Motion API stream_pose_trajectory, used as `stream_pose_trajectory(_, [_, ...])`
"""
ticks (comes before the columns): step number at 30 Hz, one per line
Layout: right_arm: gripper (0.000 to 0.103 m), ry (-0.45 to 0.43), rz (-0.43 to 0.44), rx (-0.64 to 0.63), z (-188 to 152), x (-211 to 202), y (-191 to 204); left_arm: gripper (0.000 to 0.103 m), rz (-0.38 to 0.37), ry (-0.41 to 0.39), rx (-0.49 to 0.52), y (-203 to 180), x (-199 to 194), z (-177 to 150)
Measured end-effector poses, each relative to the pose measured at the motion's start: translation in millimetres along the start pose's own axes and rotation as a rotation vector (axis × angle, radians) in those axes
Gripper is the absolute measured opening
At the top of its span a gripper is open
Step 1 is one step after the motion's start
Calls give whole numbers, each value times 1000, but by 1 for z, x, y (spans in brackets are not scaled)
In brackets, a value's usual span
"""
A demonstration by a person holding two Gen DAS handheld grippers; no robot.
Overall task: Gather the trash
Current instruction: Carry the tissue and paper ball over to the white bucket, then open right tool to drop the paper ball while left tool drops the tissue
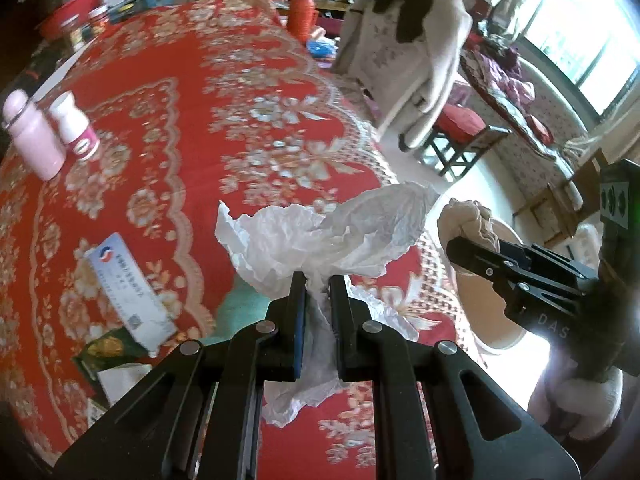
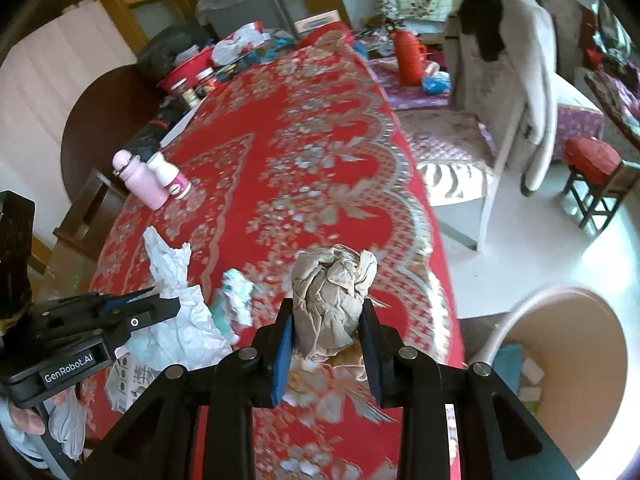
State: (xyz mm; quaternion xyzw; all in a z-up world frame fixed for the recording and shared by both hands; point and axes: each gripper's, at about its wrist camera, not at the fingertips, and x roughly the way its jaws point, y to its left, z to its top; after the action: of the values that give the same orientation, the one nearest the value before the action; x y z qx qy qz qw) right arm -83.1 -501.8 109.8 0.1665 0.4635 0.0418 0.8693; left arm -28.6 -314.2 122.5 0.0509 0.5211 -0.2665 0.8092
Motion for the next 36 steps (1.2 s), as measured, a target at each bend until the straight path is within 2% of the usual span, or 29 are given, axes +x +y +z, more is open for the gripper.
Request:
stream_pose_trajectory(23, [30,-58,-162,211,-54,-79,-111,9,-119,40,223,-143,36,0])
stream_pose_trajectory(36, [30,-55,-227,287,-77,-99,-155,9,-162,76,285,-193,63,0])
